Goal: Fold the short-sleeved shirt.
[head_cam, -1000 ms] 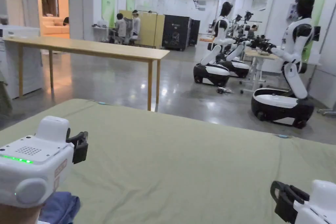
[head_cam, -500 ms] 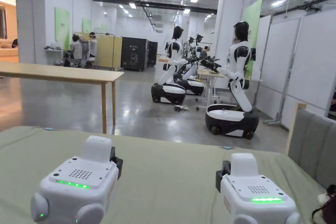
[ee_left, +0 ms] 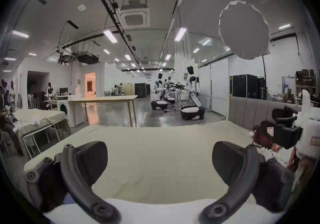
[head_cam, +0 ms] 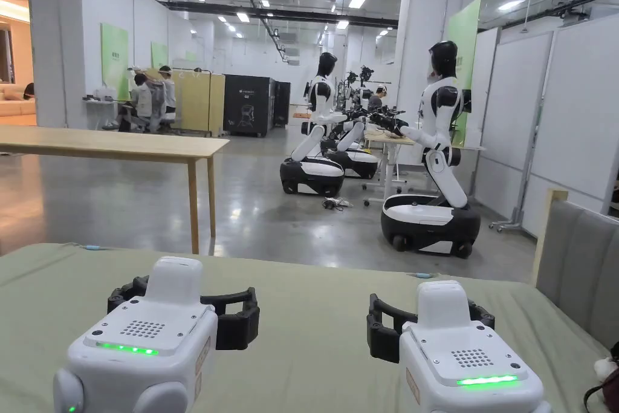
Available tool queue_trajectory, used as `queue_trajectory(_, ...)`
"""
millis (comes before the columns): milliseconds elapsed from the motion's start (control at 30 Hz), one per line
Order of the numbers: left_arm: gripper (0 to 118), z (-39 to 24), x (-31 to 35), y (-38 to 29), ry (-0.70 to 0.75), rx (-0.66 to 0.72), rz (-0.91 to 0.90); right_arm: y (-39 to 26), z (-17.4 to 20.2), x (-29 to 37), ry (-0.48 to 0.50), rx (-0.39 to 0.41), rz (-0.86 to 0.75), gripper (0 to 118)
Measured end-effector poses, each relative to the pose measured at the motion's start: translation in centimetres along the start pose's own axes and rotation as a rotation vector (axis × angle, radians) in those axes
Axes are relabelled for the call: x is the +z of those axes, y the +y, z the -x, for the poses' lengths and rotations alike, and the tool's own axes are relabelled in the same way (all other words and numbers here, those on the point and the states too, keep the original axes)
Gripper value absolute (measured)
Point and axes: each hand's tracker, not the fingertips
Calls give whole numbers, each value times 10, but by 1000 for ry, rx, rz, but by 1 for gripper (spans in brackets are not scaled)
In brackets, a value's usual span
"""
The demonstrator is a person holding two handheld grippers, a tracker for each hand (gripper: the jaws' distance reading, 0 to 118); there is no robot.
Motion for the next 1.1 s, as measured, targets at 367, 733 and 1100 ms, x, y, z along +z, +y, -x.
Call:
queue_trajectory(367,118,-12,0,-4,9,-2,-3,2,-8,-2,-37,-83,-1,97)
queue_trajectory(733,118,-17,2,-2,-6,-4,-17,8,-6,5,-38,-85,-13,97)
queue_trajectory(1100,118,-19,4,0,-7,-11,-23,17,-6,10,8,-170,-16,97)
